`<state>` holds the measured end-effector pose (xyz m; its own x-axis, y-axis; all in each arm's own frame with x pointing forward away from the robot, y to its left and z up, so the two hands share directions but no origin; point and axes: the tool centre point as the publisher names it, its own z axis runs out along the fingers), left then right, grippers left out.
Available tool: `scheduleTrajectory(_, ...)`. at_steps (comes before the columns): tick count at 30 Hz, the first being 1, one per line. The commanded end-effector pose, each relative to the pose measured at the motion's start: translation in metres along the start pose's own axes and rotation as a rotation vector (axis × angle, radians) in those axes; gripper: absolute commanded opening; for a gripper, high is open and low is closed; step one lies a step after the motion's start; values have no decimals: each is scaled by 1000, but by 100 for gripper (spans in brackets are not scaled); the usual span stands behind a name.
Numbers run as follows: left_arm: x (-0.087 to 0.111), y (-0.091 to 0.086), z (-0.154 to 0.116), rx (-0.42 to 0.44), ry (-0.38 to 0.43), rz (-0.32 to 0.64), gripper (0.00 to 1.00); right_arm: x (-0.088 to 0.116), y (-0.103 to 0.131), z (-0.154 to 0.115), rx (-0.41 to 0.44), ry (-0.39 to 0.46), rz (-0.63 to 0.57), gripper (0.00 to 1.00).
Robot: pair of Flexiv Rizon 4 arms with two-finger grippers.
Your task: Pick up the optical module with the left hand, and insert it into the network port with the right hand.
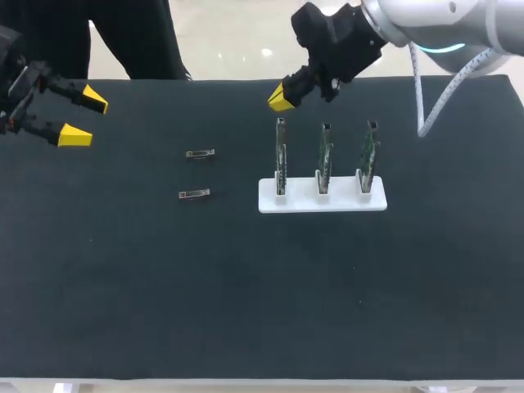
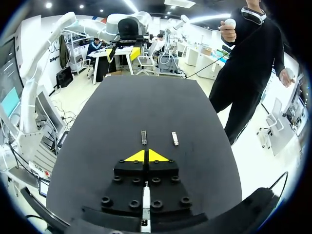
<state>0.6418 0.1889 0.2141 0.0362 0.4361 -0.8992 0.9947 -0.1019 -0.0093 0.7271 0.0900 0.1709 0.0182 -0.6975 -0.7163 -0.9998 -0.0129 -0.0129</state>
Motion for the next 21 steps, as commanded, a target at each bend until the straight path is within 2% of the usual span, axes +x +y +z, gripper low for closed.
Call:
scheduleTrajectory(1, 0, 1, 0, 2, 3, -1, 100, 4, 3, 1, 0, 1, -1, 0)
scheduleTrajectory(21, 0, 1, 0, 2, 3, -1, 100, 18, 8, 12, 6, -19, -5, 0)
